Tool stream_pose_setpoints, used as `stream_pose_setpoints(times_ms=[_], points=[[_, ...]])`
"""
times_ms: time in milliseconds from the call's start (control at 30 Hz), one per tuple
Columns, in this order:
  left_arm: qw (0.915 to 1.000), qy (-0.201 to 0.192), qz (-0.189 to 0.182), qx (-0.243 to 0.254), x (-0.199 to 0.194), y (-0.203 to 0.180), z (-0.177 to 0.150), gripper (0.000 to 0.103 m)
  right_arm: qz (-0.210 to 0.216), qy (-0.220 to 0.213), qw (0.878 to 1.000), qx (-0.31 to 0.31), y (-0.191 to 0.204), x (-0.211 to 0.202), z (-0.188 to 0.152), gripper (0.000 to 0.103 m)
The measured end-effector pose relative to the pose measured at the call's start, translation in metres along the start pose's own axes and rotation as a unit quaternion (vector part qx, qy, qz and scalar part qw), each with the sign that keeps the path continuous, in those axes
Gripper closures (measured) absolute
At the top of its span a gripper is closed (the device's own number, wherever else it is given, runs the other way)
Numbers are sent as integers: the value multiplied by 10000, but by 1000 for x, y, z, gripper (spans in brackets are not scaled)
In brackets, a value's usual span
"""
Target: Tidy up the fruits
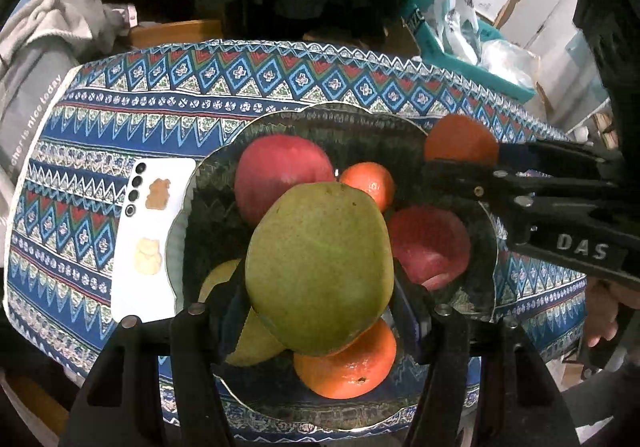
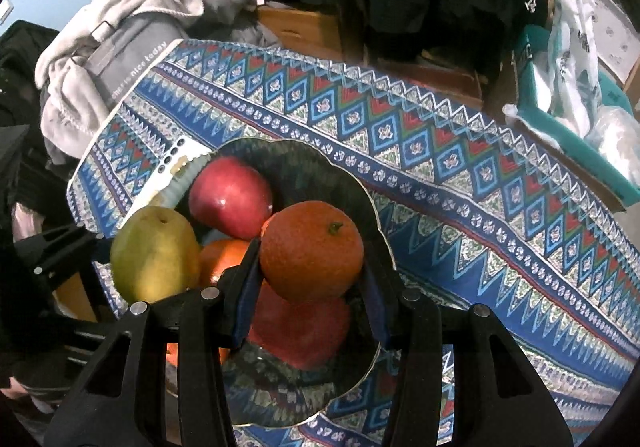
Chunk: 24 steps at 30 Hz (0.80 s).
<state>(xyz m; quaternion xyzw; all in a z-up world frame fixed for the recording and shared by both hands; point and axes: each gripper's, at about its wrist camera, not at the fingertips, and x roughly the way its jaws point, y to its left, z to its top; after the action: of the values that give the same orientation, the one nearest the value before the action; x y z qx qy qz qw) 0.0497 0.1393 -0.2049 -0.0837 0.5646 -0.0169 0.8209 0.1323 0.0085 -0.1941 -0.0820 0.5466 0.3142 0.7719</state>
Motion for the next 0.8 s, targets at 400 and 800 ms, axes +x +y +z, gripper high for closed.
stream_pose_setpoints(times_ms=[400,800], points=[[9998,-99,196,32,-7,1,1,35,70,219,9997,61,-5,17,-5,56],[9993,-212,303,64,-19,-4,0,29,111,25,9999,118,-6,-6,-7,48]])
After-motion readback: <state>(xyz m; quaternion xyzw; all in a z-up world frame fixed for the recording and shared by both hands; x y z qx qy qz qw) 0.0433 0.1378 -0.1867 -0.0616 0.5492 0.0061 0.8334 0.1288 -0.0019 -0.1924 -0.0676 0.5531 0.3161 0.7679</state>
